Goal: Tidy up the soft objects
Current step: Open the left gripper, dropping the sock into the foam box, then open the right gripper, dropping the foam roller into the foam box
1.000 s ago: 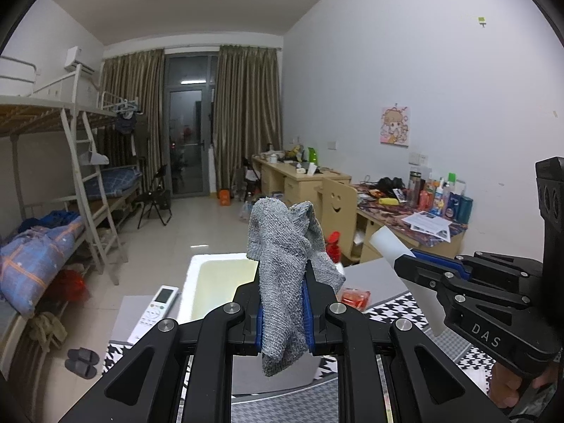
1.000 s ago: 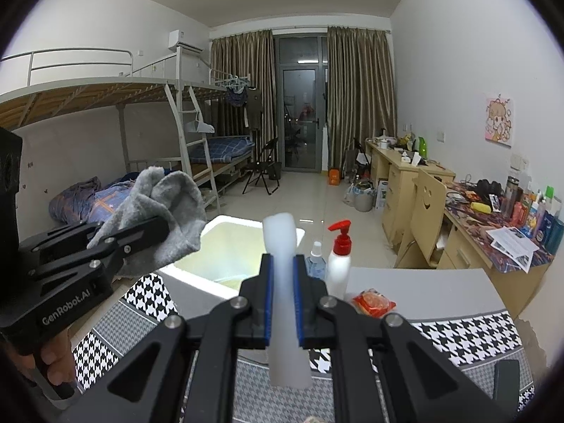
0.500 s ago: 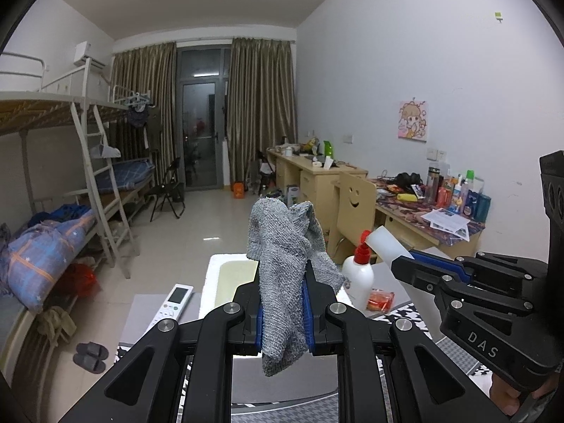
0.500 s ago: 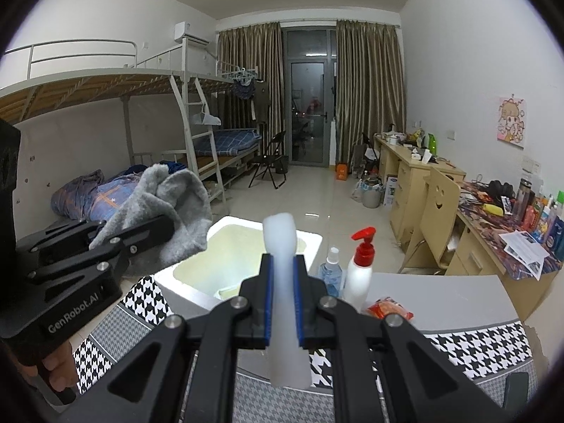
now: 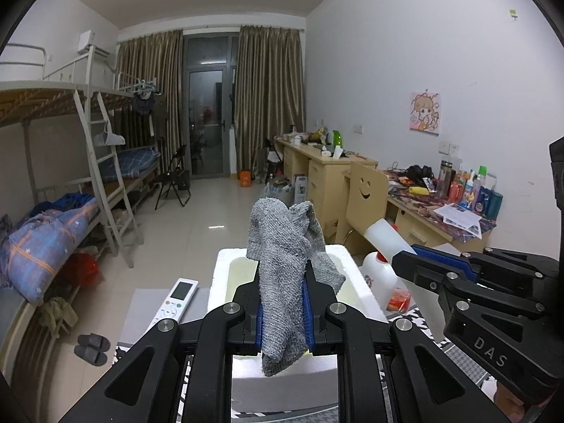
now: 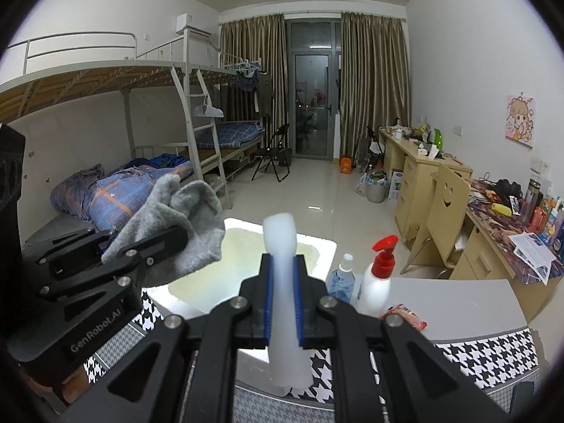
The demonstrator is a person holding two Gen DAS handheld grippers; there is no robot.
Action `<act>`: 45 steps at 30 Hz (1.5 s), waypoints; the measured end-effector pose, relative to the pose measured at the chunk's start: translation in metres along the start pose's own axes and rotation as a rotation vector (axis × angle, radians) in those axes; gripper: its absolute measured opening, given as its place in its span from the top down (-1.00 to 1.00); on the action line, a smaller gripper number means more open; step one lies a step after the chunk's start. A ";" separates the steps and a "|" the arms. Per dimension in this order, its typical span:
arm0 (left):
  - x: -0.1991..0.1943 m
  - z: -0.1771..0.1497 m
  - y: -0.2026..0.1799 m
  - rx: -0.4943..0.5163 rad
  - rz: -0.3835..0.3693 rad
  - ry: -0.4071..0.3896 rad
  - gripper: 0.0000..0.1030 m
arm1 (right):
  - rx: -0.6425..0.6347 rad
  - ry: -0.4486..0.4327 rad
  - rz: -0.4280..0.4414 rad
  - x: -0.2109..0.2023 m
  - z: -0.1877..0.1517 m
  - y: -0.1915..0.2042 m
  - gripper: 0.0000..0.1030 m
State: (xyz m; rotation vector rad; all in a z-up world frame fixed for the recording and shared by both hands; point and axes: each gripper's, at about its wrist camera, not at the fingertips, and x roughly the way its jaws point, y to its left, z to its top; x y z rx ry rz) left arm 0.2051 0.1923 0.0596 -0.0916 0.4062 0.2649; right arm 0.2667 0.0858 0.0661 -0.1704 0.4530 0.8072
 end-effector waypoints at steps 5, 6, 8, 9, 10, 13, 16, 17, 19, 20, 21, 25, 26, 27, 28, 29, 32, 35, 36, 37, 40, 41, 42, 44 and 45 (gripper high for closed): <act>0.015 0.000 0.002 -0.006 -0.007 0.028 0.66 | 0.001 0.011 -0.004 0.006 0.001 0.000 0.74; 0.020 0.000 0.003 -0.011 -0.013 0.038 0.62 | 0.002 0.012 -0.006 0.007 0.002 0.000 0.75; 0.027 -0.002 0.005 -0.008 -0.022 0.062 0.50 | 0.003 0.015 -0.009 0.010 0.003 0.000 0.74; 0.031 -0.003 0.006 -0.004 -0.016 0.073 0.27 | 0.003 0.017 -0.011 0.010 0.002 0.001 0.74; 0.033 -0.004 0.007 -0.002 -0.010 0.077 -0.07 | 0.002 0.019 -0.011 0.011 0.003 0.002 0.74; 0.032 -0.006 0.013 -0.021 0.007 0.070 -0.48 | -0.001 0.021 -0.014 0.013 0.003 0.002 0.74; 0.025 -0.004 0.021 -0.043 0.022 0.058 -0.68 | 0.003 0.020 -0.013 0.014 0.004 0.002 0.74; 0.024 -0.003 0.023 -0.046 0.030 0.050 -0.71 | 0.003 0.021 -0.012 0.014 0.004 0.002 0.74; 0.016 -0.003 0.027 -0.052 0.059 0.031 -0.88 | -0.001 0.022 -0.008 0.016 0.005 0.004 0.74; 0.014 -0.003 0.030 -0.055 0.068 0.023 -0.90 | -0.003 0.023 -0.006 0.016 0.005 0.005 0.74; 0.010 -0.003 0.033 -0.062 0.077 0.014 -0.93 | -0.004 0.023 -0.005 0.017 0.006 0.006 0.73; 0.001 -0.003 0.039 -0.073 0.102 0.001 -0.98 | -0.009 0.028 0.009 0.022 0.009 0.012 0.72; -0.001 -0.003 0.041 -0.072 0.107 -0.002 -0.98 | -0.011 0.030 0.012 0.023 0.010 0.014 0.72; -0.004 -0.004 0.043 -0.075 0.115 -0.005 -0.98 | -0.013 0.032 0.015 0.025 0.010 0.014 0.72; -0.005 -0.004 0.044 -0.078 0.120 -0.006 -0.98 | -0.015 0.034 0.018 0.026 0.011 0.016 0.72; -0.006 -0.004 0.045 -0.080 0.123 -0.008 -0.98 | -0.018 0.035 0.020 0.028 0.012 0.018 0.72; -0.011 -0.006 0.048 -0.083 0.135 -0.008 -0.98 | -0.022 0.038 0.029 0.033 0.014 0.020 0.71; -0.017 -0.008 0.053 -0.087 0.143 -0.014 -0.98 | -0.031 0.046 0.035 0.039 0.015 0.023 0.71; -0.021 -0.009 0.054 -0.088 0.148 -0.019 -0.98 | -0.029 0.048 0.036 0.040 0.015 0.022 0.71; -0.023 -0.009 0.056 -0.088 0.155 -0.023 -0.98 | -0.026 0.049 0.037 0.042 0.015 0.022 0.71; -0.028 -0.011 0.061 -0.095 0.180 -0.034 -0.98 | -0.018 0.063 0.043 0.048 0.015 0.023 0.68; -0.028 -0.012 0.064 -0.096 0.182 -0.034 -0.98 | -0.016 0.066 0.043 0.050 0.014 0.023 0.67; -0.029 -0.013 0.066 -0.098 0.188 -0.033 -0.98 | -0.011 0.070 0.044 0.053 0.014 0.022 0.67; -0.030 -0.014 0.068 -0.104 0.196 -0.031 -0.98 | -0.002 0.075 0.043 0.057 0.014 0.022 0.62; -0.030 -0.015 0.069 -0.109 0.200 -0.030 -0.98 | -0.002 0.078 0.044 0.059 0.013 0.023 0.56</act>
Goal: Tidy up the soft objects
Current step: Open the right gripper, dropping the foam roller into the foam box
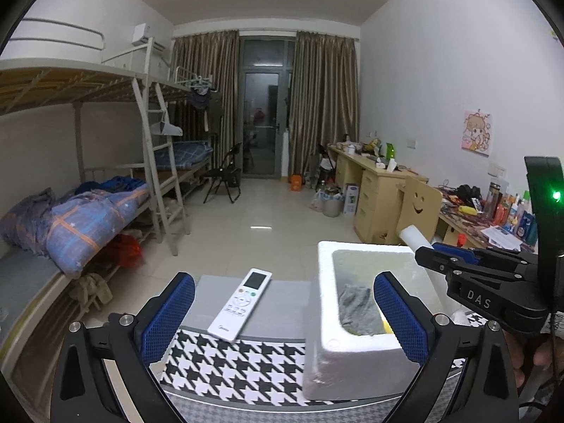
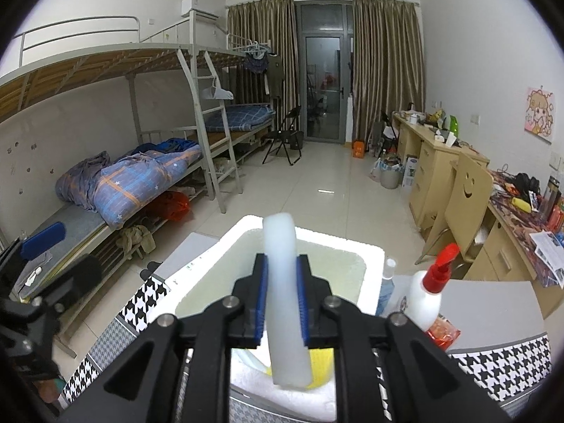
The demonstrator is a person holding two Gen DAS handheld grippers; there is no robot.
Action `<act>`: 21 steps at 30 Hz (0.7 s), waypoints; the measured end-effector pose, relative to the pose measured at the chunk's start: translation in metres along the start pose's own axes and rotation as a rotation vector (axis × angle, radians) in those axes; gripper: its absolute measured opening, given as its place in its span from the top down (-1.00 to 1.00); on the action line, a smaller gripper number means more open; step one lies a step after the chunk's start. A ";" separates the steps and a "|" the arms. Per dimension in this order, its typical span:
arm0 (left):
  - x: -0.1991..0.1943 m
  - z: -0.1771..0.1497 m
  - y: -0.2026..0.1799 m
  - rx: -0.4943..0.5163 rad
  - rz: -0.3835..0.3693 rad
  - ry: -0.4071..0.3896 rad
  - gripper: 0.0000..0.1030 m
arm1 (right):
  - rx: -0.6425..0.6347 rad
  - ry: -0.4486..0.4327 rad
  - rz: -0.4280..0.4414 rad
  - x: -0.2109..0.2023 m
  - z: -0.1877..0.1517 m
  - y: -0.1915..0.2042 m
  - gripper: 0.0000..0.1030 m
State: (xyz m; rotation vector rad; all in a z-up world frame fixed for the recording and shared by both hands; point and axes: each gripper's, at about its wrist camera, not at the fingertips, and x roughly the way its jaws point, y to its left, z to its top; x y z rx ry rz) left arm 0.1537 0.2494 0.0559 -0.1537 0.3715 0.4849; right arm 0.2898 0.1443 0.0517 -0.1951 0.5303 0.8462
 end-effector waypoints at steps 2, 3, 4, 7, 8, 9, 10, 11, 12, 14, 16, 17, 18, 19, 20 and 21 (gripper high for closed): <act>-0.001 -0.001 0.002 -0.003 0.004 0.001 -0.98 | -0.013 0.005 -0.022 0.004 -0.001 0.001 0.38; -0.002 -0.001 0.003 -0.002 0.008 -0.002 -0.98 | -0.021 0.006 -0.030 0.004 -0.002 0.003 0.25; -0.002 -0.001 0.002 0.001 0.015 -0.005 -0.98 | -0.025 0.005 -0.035 0.005 -0.002 0.003 -0.04; -0.004 -0.003 0.002 0.007 0.018 -0.003 -0.98 | -0.019 -0.025 -0.043 0.000 -0.003 0.002 -0.26; -0.004 -0.003 0.001 0.006 0.017 -0.003 -0.98 | -0.021 -0.027 -0.040 -0.001 -0.002 0.002 -0.26; -0.004 -0.003 0.001 0.005 0.016 -0.004 -0.98 | -0.020 -0.026 -0.036 -0.003 -0.002 0.002 -0.26; -0.004 -0.003 0.001 0.005 0.016 -0.005 -0.98 | -0.018 -0.028 -0.037 -0.006 -0.002 0.001 -0.26; -0.005 -0.003 0.001 0.004 0.016 -0.007 -0.98 | -0.018 -0.031 -0.038 -0.008 -0.002 0.001 -0.26; -0.005 -0.004 0.000 0.004 0.012 -0.006 -0.98 | -0.020 -0.033 -0.039 -0.010 -0.002 0.001 -0.26; -0.007 -0.005 -0.001 0.008 0.006 -0.007 -0.98 | -0.021 -0.038 -0.046 -0.015 -0.002 0.000 -0.34; -0.013 -0.006 -0.004 0.012 0.003 -0.012 -0.98 | -0.018 -0.043 -0.044 -0.019 -0.003 0.000 -0.44; -0.015 -0.006 -0.005 0.014 -0.002 -0.015 -0.98 | -0.013 -0.048 -0.047 -0.024 -0.004 -0.001 -0.48; -0.017 -0.006 -0.007 0.017 -0.007 -0.016 -0.98 | -0.010 -0.052 -0.046 -0.026 -0.004 -0.002 -0.49; -0.020 -0.007 -0.010 0.021 -0.010 -0.018 -0.98 | -0.006 -0.057 -0.045 -0.029 -0.005 -0.002 -0.52; -0.022 -0.007 -0.012 0.026 -0.012 -0.018 -0.98 | -0.003 -0.062 -0.047 -0.034 -0.006 -0.003 -0.57; -0.025 -0.008 -0.014 0.030 -0.016 -0.017 -0.98 | -0.002 -0.067 -0.049 -0.037 -0.007 -0.004 -0.60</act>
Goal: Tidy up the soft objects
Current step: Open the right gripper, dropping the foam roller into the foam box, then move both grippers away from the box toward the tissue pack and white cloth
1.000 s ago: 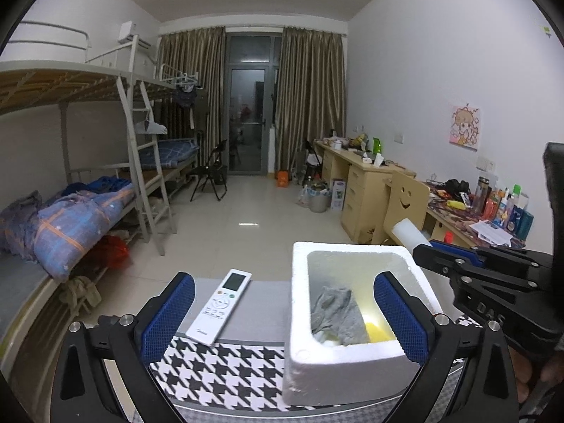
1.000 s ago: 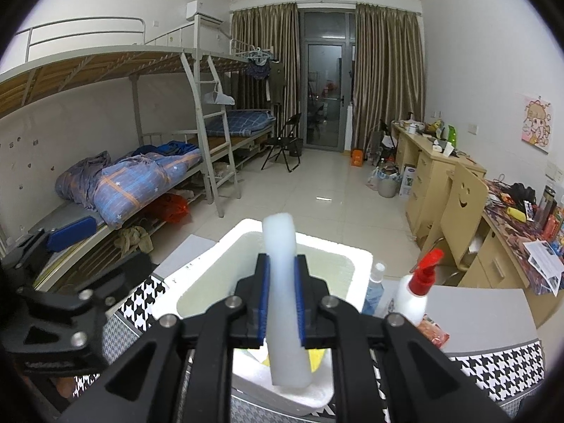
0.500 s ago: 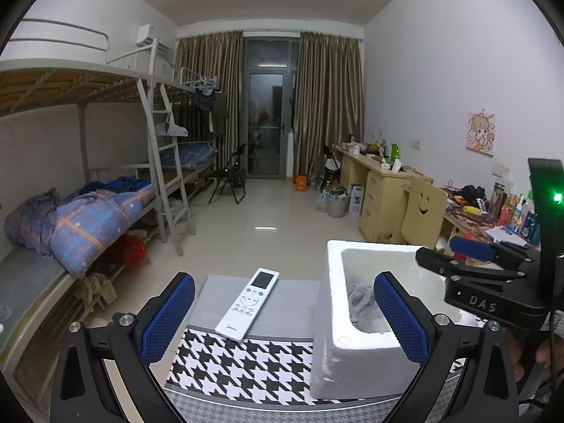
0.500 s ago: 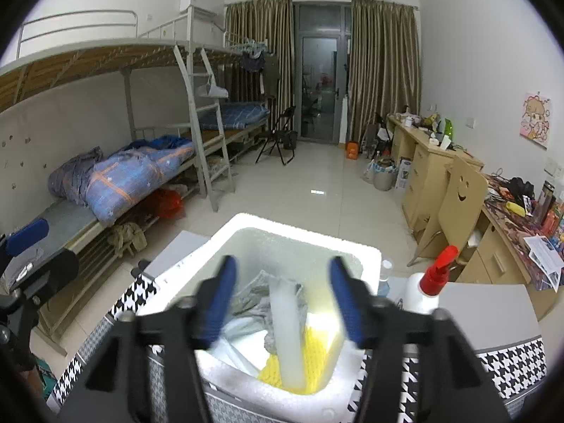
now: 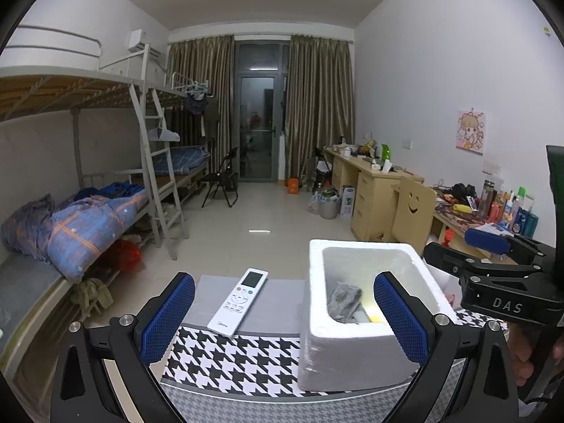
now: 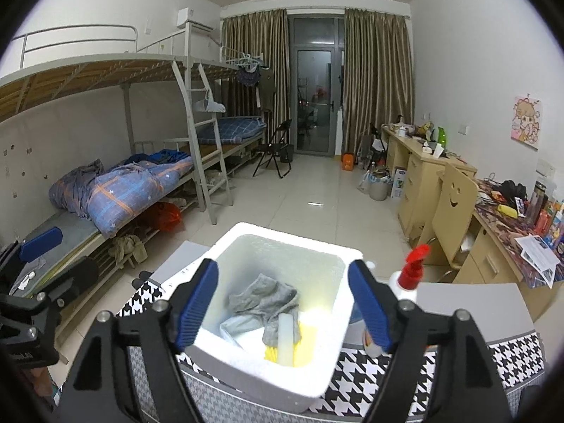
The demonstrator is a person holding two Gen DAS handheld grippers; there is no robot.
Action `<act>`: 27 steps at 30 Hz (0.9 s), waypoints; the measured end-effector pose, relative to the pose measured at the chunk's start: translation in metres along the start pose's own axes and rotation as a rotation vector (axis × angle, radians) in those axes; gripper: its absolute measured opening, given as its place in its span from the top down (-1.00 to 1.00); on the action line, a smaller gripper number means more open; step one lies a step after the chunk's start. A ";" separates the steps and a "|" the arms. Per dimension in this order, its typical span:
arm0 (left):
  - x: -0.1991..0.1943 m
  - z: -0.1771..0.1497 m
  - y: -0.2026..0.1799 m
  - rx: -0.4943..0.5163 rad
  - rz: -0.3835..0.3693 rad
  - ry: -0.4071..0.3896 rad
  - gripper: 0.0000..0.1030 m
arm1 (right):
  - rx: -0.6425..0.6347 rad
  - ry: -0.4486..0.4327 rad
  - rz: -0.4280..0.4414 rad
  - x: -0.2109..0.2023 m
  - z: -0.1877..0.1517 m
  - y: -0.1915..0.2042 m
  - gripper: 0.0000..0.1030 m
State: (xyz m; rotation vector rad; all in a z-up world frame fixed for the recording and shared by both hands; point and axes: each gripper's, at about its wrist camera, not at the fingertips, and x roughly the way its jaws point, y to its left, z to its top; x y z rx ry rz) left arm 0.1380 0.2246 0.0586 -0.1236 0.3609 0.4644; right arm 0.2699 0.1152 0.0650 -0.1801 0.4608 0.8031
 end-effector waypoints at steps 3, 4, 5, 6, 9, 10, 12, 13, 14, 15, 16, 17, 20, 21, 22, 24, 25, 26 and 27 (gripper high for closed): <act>-0.008 -0.001 -0.007 0.002 -0.015 -0.001 -0.98 | -0.003 -0.013 -0.001 -0.011 -0.002 -0.002 -0.67; -0.011 -0.001 -0.008 0.005 -0.019 -0.002 -0.98 | -0.002 -0.016 -0.003 -0.014 -0.002 -0.002 -0.68; -0.014 -0.002 -0.010 0.010 -0.020 -0.004 -0.98 | -0.002 -0.019 -0.005 -0.017 -0.002 -0.002 -0.69; -0.016 -0.002 -0.012 0.012 -0.020 -0.006 -0.98 | -0.002 -0.021 -0.004 -0.021 -0.003 -0.003 -0.69; -0.025 -0.001 -0.015 0.017 -0.028 -0.011 -0.98 | -0.003 -0.032 -0.006 -0.032 -0.006 -0.003 -0.71; -0.029 -0.001 -0.017 0.020 -0.031 -0.014 -0.98 | 0.000 -0.038 -0.007 -0.037 -0.007 -0.003 -0.72; -0.036 -0.002 -0.022 0.028 -0.033 -0.021 -0.98 | 0.001 -0.044 -0.005 -0.043 -0.008 -0.005 -0.72; -0.039 -0.002 -0.024 0.030 -0.035 -0.023 -0.98 | 0.003 -0.048 -0.005 -0.046 -0.009 -0.006 -0.72; -0.042 -0.002 -0.024 0.032 -0.037 -0.026 -0.98 | 0.006 -0.052 -0.004 -0.050 -0.010 -0.007 -0.72; -0.047 -0.002 -0.027 0.034 -0.040 -0.029 -0.98 | 0.008 -0.053 -0.004 -0.053 -0.011 -0.008 -0.72; -0.049 -0.002 -0.028 0.036 -0.043 -0.032 -0.98 | 0.010 -0.055 -0.004 -0.056 -0.012 -0.009 -0.72; -0.052 -0.002 -0.029 0.037 -0.045 -0.035 -0.98 | 0.011 -0.058 -0.003 -0.060 -0.014 -0.009 -0.72; -0.062 -0.003 -0.034 0.043 -0.052 -0.044 -0.98 | 0.011 -0.069 -0.002 -0.072 -0.018 -0.012 -0.77; -0.065 -0.004 -0.034 0.042 -0.053 -0.046 -0.98 | 0.011 -0.074 -0.003 -0.075 -0.019 -0.013 -0.80; -0.067 -0.004 -0.035 0.042 -0.053 -0.047 -0.98 | 0.012 -0.082 -0.004 -0.079 -0.020 -0.013 -0.83; -0.072 -0.005 -0.037 0.039 -0.057 -0.050 -0.98 | 0.012 -0.095 -0.004 -0.087 -0.023 -0.015 -0.84; -0.074 -0.005 -0.038 0.040 -0.061 -0.050 -0.98 | 0.010 -0.097 -0.002 -0.090 -0.024 -0.016 -0.84; -0.077 -0.006 -0.040 0.044 -0.065 -0.051 -0.98 | 0.008 -0.102 0.000 -0.095 -0.026 -0.016 -0.84; -0.080 -0.007 -0.043 0.049 -0.068 -0.053 -0.98 | 0.007 -0.105 -0.001 -0.097 -0.027 -0.016 -0.84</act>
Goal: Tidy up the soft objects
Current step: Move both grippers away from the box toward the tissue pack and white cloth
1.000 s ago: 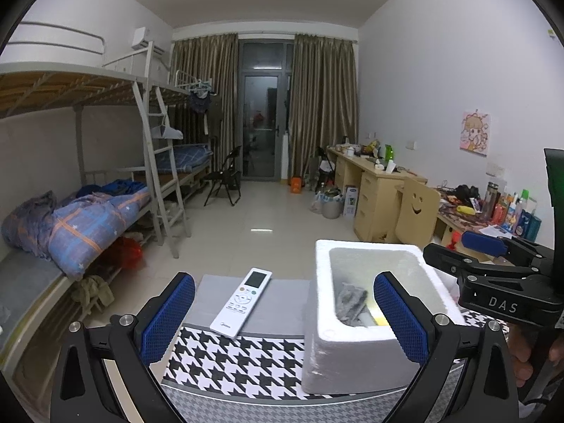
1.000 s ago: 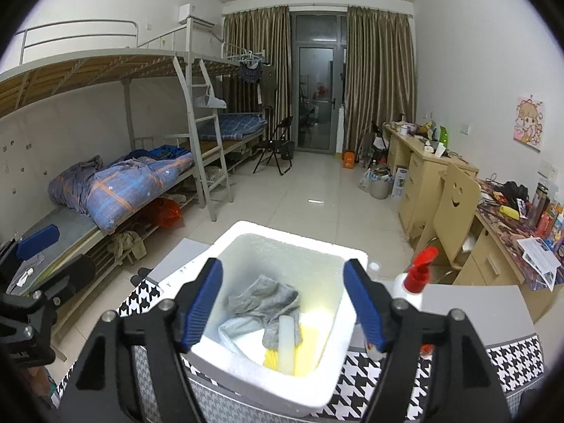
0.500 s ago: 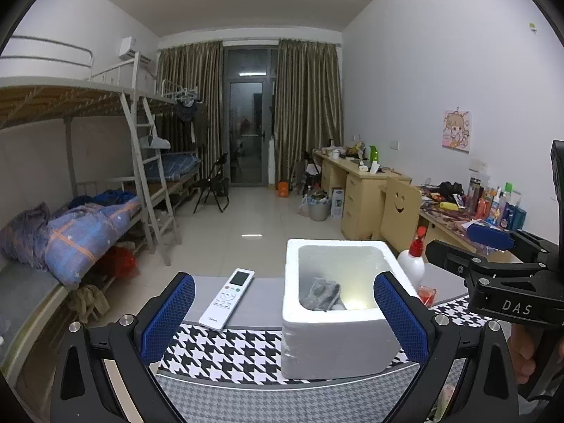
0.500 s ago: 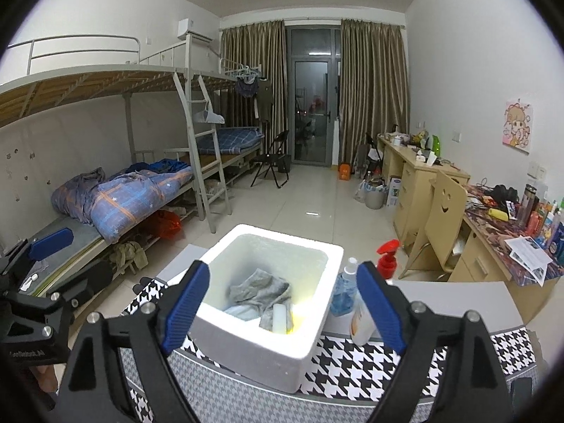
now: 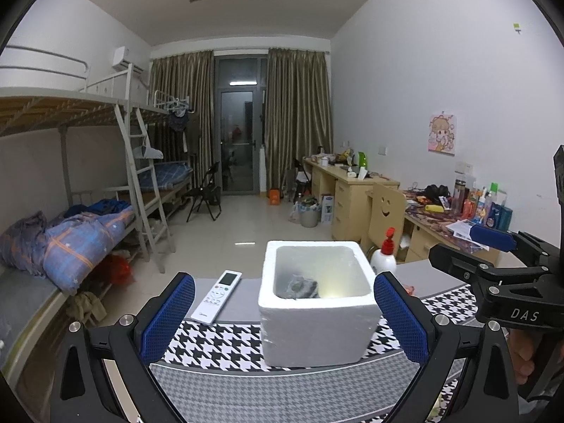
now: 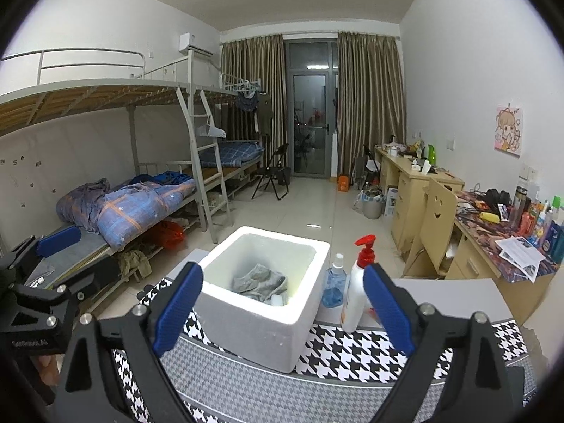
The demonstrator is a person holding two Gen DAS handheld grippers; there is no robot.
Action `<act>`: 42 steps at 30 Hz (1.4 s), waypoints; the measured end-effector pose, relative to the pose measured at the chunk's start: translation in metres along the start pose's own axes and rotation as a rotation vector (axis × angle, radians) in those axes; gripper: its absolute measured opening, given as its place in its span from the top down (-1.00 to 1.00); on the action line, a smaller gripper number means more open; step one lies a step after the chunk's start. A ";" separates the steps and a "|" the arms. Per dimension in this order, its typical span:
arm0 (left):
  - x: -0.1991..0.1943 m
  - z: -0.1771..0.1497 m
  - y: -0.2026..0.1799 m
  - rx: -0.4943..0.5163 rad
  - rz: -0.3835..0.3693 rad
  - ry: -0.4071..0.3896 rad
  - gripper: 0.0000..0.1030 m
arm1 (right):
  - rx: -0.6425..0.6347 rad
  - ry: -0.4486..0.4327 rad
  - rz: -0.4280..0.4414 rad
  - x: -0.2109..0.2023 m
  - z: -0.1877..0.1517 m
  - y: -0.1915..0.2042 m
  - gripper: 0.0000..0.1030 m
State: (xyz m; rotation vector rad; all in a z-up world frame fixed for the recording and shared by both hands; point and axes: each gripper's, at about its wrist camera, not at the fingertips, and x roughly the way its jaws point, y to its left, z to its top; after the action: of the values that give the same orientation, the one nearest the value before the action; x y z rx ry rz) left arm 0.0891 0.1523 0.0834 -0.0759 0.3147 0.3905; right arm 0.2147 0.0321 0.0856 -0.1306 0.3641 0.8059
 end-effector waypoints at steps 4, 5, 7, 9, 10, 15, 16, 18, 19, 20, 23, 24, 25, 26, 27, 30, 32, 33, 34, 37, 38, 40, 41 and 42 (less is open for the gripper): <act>-0.009 -0.002 -0.007 0.009 -0.013 -0.006 -0.98 | 0.006 -0.008 0.000 -0.012 -0.006 -0.004 -0.85; -0.011 -0.004 -0.009 0.010 -0.016 -0.006 -0.98 | 0.007 -0.008 -0.002 -0.014 -0.008 -0.005 -0.85; -0.015 -0.006 -0.013 0.012 -0.029 -0.004 -0.98 | 0.011 -0.011 -0.008 -0.018 -0.011 -0.007 -0.85; -0.017 -0.008 -0.017 0.015 -0.036 0.001 -0.98 | 0.014 -0.013 -0.011 -0.023 -0.014 -0.010 -0.85; -0.018 -0.010 -0.019 0.017 -0.040 0.002 -0.98 | 0.016 -0.014 -0.012 -0.026 -0.016 -0.011 -0.85; -0.022 -0.013 -0.026 0.015 -0.063 0.004 -0.98 | 0.029 -0.026 -0.024 -0.040 -0.023 -0.020 -0.85; -0.023 -0.013 -0.026 0.015 -0.066 0.004 -0.98 | 0.030 -0.028 -0.027 -0.043 -0.024 -0.021 -0.85; -0.023 -0.014 -0.029 0.017 -0.073 0.006 -0.98 | 0.031 -0.030 -0.036 -0.048 -0.027 -0.024 -0.85; -0.024 -0.014 -0.031 0.018 -0.077 0.006 -0.98 | 0.032 -0.033 -0.040 -0.050 -0.029 -0.025 -0.85; -0.024 -0.015 -0.033 0.019 -0.083 0.007 -0.98 | 0.035 -0.035 -0.043 -0.052 -0.031 -0.027 -0.85; -0.026 -0.018 -0.038 0.020 -0.101 0.007 -0.98 | 0.031 -0.042 -0.055 -0.059 -0.035 -0.029 -0.85; -0.027 -0.019 -0.040 0.020 -0.104 0.006 -0.98 | 0.030 -0.045 -0.061 -0.062 -0.037 -0.030 -0.85; -0.028 -0.019 -0.042 0.019 -0.107 0.003 -0.98 | 0.030 -0.046 -0.063 -0.064 -0.038 -0.031 -0.85; -0.029 -0.020 -0.043 0.019 -0.112 -0.001 -0.98 | 0.032 -0.047 -0.065 -0.066 -0.040 -0.032 -0.85; -0.030 -0.021 -0.045 0.019 -0.118 -0.002 -0.98 | 0.033 -0.047 -0.067 -0.069 -0.041 -0.034 -0.85; -0.032 -0.025 -0.049 0.017 -0.135 0.001 -0.98 | 0.034 -0.049 -0.071 -0.074 -0.046 -0.036 -0.85; -0.033 -0.028 -0.053 0.024 -0.141 0.000 -0.98 | 0.035 -0.051 -0.077 -0.078 -0.049 -0.037 -0.85; -0.034 -0.029 -0.055 0.027 -0.144 -0.002 -0.98 | 0.035 -0.054 -0.082 -0.080 -0.050 -0.038 -0.85; -0.035 -0.030 -0.057 0.027 -0.144 -0.004 -0.98 | 0.036 -0.058 -0.087 -0.082 -0.052 -0.039 -0.85; -0.036 -0.033 -0.061 0.028 -0.158 -0.004 -0.98 | 0.039 -0.065 -0.100 -0.086 -0.056 -0.043 -0.85; -0.036 -0.034 -0.062 0.029 -0.163 -0.003 -0.98 | 0.043 -0.066 -0.103 -0.088 -0.057 -0.044 -0.85; -0.036 -0.037 -0.066 0.033 -0.170 0.000 -0.98 | 0.052 -0.065 -0.109 -0.090 -0.059 -0.047 -0.85; -0.035 -0.039 -0.068 0.034 -0.176 0.003 -0.98 | 0.056 -0.063 -0.115 -0.091 -0.060 -0.049 -0.86; -0.035 -0.039 -0.069 0.033 -0.180 0.005 -0.98 | 0.058 -0.063 -0.122 -0.091 -0.061 -0.050 -0.86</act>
State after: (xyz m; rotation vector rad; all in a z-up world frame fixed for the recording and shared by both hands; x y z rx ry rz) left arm 0.0738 0.0713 0.0580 -0.0719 0.3165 0.2066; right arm 0.1769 -0.0801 0.0613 -0.0720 0.3173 0.6767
